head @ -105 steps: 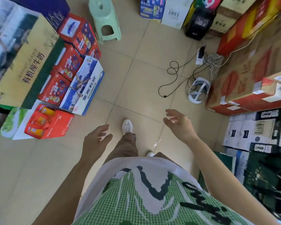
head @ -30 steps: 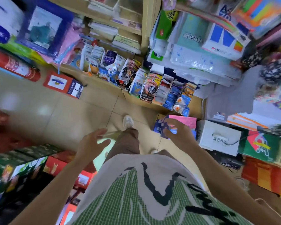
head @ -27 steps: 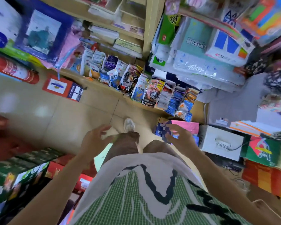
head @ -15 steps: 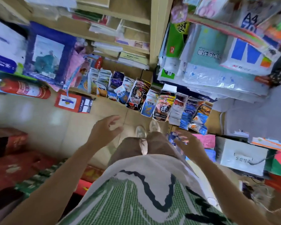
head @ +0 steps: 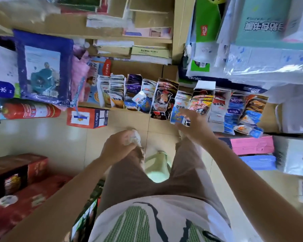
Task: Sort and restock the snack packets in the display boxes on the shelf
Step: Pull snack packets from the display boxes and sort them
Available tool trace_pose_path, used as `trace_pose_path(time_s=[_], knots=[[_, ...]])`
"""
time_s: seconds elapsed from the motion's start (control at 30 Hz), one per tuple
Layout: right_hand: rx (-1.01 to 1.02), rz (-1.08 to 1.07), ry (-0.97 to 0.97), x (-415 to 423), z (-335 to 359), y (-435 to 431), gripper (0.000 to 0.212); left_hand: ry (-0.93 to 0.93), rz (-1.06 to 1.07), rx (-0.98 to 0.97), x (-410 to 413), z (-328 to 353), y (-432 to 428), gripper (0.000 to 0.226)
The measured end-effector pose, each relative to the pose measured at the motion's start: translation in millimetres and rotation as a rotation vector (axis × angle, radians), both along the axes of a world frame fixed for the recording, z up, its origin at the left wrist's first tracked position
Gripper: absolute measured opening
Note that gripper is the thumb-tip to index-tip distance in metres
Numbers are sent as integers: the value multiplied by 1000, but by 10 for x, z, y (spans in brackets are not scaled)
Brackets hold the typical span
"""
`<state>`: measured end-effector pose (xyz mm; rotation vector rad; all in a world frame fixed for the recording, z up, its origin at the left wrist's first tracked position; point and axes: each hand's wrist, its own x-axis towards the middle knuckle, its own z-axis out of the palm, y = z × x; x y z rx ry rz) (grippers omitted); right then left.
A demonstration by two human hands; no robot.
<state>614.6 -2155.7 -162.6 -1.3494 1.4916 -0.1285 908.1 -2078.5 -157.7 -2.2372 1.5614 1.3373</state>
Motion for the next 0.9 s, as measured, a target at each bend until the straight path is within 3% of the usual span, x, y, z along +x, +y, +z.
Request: trace_pose_path(time_s=[0.2,0.33,0.47,0.57,0.67,0.8,0.9], knots=[[-100,-15,235,428,-990,362,55,-52,-209,-295,488,-1016,-228,53],[-212,49,395,628,-1805,686,76,-100,-294,-514,460,-1833,-316,67],[-352,63,450,742,-2527,825,89,-164,-436,-709,201,-2568,-302,82],[-537,31,456,742,-2909,834,90,-124,-500,-878,30,-3029,-274,79],[-746,-12,405,735,-3185,813,86,-20,-414,-1105,-46,-3381,-314,69],[-879,-82,380,775,-3388,779,82,75,-224,-1328,-142,-3572,-382,50],[-937,-39,425,703,-3387,839,85,88,-61,-1357,-265,-3540,-392,39]])
